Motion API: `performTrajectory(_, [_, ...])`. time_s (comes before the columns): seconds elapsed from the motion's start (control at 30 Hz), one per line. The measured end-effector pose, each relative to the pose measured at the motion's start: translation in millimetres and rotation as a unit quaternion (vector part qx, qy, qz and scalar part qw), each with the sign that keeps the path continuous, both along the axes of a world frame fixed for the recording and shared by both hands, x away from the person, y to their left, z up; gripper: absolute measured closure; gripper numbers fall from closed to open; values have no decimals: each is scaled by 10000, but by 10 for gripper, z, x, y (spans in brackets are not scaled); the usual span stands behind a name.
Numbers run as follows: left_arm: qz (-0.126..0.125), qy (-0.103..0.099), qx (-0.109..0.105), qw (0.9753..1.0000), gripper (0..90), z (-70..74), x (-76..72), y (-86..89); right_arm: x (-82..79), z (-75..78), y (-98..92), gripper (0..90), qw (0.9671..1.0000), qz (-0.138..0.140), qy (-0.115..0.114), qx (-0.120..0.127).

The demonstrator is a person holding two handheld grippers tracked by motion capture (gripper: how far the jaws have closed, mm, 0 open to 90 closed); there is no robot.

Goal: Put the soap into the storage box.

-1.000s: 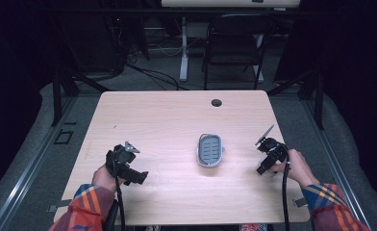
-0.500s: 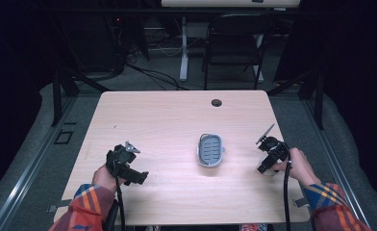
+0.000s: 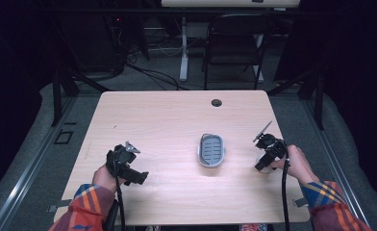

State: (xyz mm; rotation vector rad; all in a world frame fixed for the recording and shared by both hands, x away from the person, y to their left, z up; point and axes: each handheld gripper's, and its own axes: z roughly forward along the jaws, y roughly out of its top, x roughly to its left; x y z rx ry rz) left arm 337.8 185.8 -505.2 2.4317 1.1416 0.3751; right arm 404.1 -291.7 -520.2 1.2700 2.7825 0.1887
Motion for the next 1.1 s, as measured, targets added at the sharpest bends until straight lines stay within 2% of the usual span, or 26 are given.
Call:
performTrajectory(0.03, [2, 2, -5, 10000, 1, 1, -1, 0, 7, 14, 26, 244, 10000, 32, 2, -10])
performTrajectory(0.07, [2, 2, -5, 10000, 1, 1, -1, 0, -6, -1, 44, 244, 9999, -63, -88, 98])
performTrajectory(0.1, [3, -5, -8, 10000, 1, 0, -2, 0, 24, 45, 47, 244, 9998, 164, 57, -133])
performTrajectory(0.13, [3, -5, -8, 10000, 1, 0, -2, 0, 24, 45, 47, 244, 9998, 164, 57, -133])
performTrajectory(0.17, [0, -3, -9, 10000, 1, -1, -2, -1, 4, 24, 73, 244, 9999, 79, -58, 51])
performTrajectory(0.23, [-7, -4, -9, 10000, 2, -1, -2, -2, 9, 38, 81, 244, 9999, 135, -53, -25])
performTrajectory(0.27, [-10, 0, -3, 10000, 1, -1, -1, -2, 8, 40, 90, 244, 9999, 135, -69, 22])
performTrajectory(0.3, [-7, 8, -9, 10000, 1, -1, -1, -3, 21, 67, 100, 245, 9997, 238, -29, -77])
performTrajectory(0.4, [-10, 12, -6, 10000, 1, -2, -1, -4, 15, 62, 118, 244, 9998, 187, -113, 6])
performTrajectory(0.47, [-9, 16, -4, 10000, 1, -3, 0, -4, 25, 81, 128, 245, 9997, 244, -71, -59])
performTrajectory(0.57, [-11, 20, 8, 10000, 2, -3, 0, -6, 17, 70, 165, 245, 9996, 214, -150, 48])
performTrajectory(0.63, [-16, 15, 6, 10000, 2, -4, -1, -7, 29, 86, 187, 245, 9994, 318, -96, -44])
performTrajectory(0.73, [-13, 19, 13, 10000, 2, -3, -1, -7, 31, 86, 206, 245, 9993, 358, -118, -38])
performTrajectory(0.77, [-12, 21, 15, 10000, 2, -4, -1, -8, 23, 81, 234, 245, 9994, 312, -146, 38])
performTrajectory(0.8, [-12, 21, 15, 10000, 2, -4, -1, -8, 33, 101, 245, 244, 9992, 379, -105, -52])
performTrajectory(0.83, [-13, 20, 17, 10000, 2, -4, -1, -8, 24, 84, 257, 245, 9993, 309, -187, 53])
performTrajectory(0.9, [-14, 19, 17, 10000, 2, -4, -1, -8, 34, 103, 266, 245, 9992, 372, -132, -4])
performTrajectory(0.97, [-10, 19, 19, 10000, 2, -4, -1, -8, 38, 105, 289, 245, 9991, 389, -171, 26])
performTrajectory(1.0, [-9, 15, 20, 10000, 2, -4, -1, -9, 48, 121, 297, 245, 9989, 444, -143, -50])
performTrajectory(1.1, [-10, 16, 20, 10000, 2, -4, -1, -9, 60, 128, 329, 245, 9988, 457, -153, -20])
